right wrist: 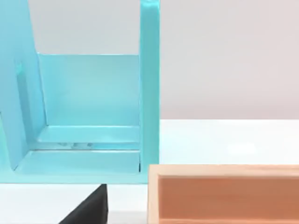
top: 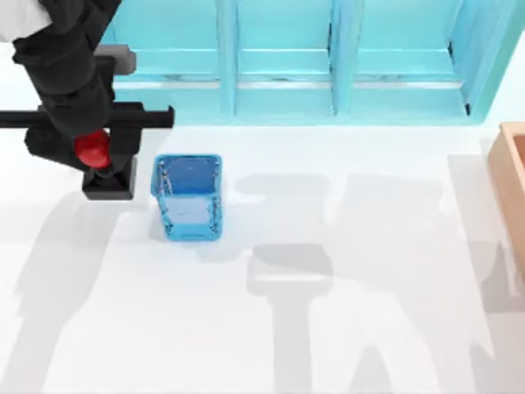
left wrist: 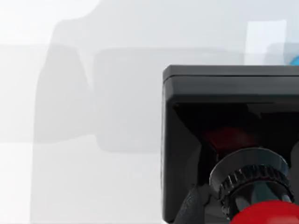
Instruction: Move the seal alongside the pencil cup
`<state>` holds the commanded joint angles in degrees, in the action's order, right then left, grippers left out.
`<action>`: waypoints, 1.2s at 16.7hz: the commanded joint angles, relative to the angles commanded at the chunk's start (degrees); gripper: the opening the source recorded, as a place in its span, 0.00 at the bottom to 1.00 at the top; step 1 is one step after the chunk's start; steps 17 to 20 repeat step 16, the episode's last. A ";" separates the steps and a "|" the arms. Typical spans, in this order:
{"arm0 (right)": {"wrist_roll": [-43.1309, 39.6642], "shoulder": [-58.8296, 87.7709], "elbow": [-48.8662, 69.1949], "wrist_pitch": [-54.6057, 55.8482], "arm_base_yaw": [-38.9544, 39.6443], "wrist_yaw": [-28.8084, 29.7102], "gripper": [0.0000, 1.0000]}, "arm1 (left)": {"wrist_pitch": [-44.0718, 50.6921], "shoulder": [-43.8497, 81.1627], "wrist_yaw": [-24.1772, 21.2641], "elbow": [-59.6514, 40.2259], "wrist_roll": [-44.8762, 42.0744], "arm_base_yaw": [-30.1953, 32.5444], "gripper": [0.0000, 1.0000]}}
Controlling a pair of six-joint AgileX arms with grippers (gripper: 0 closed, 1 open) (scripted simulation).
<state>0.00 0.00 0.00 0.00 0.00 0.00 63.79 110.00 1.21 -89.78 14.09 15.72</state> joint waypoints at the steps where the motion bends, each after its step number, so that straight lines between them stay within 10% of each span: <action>1: 0.00 0.00 0.00 0.00 0.00 0.00 1.00 | 0.00 0.00 0.00 0.00 0.00 0.00 0.30; 10: 0.00 0.00 0.00 0.00 0.00 0.00 1.00 | 0.00 0.00 0.00 0.00 0.00 0.00 0.98; 20: 0.00 0.00 0.00 0.00 0.00 0.00 1.00 | 0.00 0.00 0.00 0.00 0.00 0.00 1.00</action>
